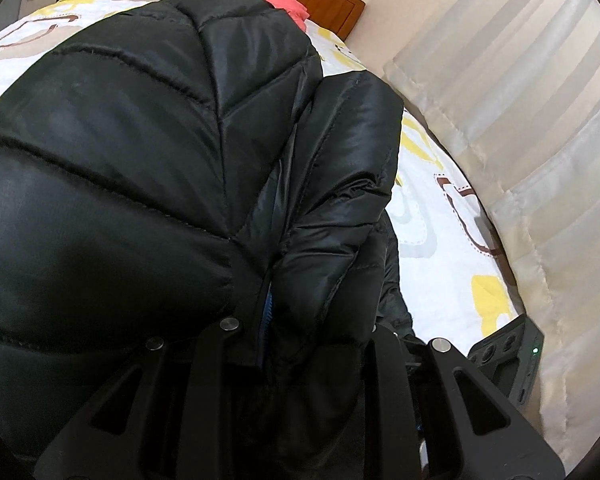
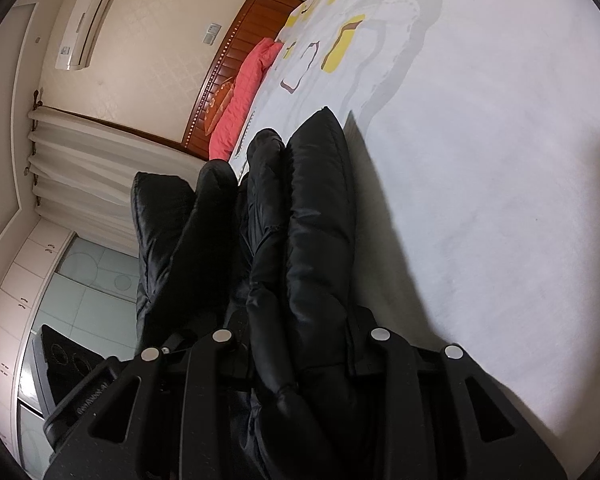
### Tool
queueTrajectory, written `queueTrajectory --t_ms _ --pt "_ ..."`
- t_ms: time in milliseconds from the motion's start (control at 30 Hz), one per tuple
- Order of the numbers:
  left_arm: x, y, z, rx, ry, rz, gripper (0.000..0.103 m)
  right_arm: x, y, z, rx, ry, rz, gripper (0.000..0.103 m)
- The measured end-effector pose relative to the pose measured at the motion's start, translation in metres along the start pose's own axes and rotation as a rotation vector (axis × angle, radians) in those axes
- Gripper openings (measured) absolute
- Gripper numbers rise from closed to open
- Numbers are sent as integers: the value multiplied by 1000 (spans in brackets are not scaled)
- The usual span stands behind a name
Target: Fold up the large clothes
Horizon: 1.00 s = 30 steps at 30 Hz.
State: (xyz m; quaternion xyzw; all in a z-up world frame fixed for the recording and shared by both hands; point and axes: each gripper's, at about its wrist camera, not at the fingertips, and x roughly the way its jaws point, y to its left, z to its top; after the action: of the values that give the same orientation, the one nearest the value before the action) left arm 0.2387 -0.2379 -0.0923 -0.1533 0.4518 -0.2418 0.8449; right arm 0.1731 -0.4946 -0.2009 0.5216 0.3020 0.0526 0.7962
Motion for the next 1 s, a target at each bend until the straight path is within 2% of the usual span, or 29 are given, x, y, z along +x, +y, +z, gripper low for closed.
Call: queueTrajectory --t_ms 233,300,400,567,667,767,867,1000 --pt "-11 -12 2 51 -8 24 21 -6 4 4 -4 13 -1 35" --pt "-12 -19 3 66 -7 26 24 -12 6 5 -9 14 -12 42" --pt "-20 -28 3 82 -10 27 31 -27 9 4 -24 -20 -45 55" --pt "-46 -38 5 75 -40 -7 56 -51 10 3 -8 -62 -66 55" --pt "-66 -44 6 64 -60 -41 63 -64 20 1 -23 -79 -68 55" --pt "-94 -42 8 43 -85 -90 64 -70 35 -2 -43 -85 -57 55" --pt "-116 -32 14 27 -133 -89 72 -68 52 -6 -69 -75 -37 55" --pt "-141 2 27 -40 -208 -43 77 -53 74 -12 -100 -44 -17 60"
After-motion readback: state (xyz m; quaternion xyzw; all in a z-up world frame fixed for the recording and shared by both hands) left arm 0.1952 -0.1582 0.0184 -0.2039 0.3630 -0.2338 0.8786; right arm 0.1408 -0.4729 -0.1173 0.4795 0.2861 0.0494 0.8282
